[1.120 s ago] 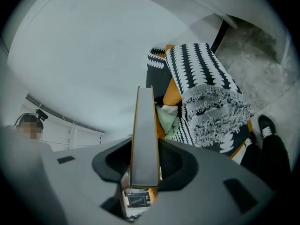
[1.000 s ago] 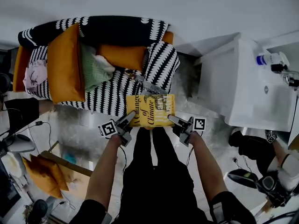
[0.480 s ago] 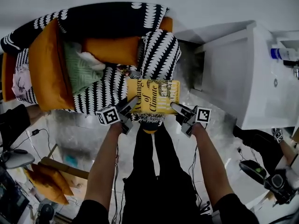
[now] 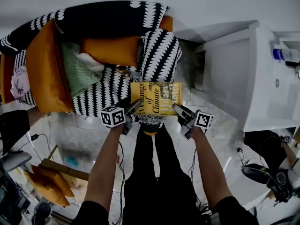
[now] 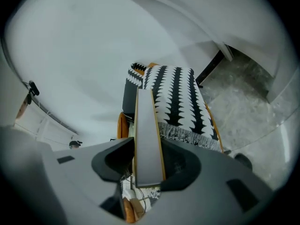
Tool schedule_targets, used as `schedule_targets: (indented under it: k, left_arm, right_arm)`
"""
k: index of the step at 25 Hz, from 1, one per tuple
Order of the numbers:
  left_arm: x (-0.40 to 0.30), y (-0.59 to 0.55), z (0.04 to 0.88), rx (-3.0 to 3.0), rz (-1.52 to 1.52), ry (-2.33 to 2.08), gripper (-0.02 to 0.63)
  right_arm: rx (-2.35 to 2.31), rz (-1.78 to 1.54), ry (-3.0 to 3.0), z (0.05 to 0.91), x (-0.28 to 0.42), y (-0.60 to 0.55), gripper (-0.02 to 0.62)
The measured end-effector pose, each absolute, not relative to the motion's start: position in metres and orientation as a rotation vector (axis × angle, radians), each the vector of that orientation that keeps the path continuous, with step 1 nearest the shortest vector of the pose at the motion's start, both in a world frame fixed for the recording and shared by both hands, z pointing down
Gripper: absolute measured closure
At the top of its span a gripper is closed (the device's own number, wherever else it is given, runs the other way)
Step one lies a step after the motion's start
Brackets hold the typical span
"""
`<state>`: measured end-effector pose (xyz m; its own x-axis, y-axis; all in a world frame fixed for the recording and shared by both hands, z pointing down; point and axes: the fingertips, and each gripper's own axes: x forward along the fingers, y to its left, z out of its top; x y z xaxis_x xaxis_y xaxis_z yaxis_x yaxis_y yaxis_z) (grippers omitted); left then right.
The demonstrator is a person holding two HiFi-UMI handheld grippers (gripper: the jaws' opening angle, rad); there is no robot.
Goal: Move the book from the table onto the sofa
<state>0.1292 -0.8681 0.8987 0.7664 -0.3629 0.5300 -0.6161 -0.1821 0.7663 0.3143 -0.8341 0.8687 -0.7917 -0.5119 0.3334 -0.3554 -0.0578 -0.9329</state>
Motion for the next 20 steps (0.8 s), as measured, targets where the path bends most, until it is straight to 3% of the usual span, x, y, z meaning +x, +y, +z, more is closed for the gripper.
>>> schedule_targets:
  k: [20]
  left_arm:
    - [0.098, -0.833, 0.879, 1.723, 0.175, -0.763, 0.357]
  right_arm:
    - [-1.04, -1.899, 2.117, 0.841, 0.341, -0.841, 0.377]
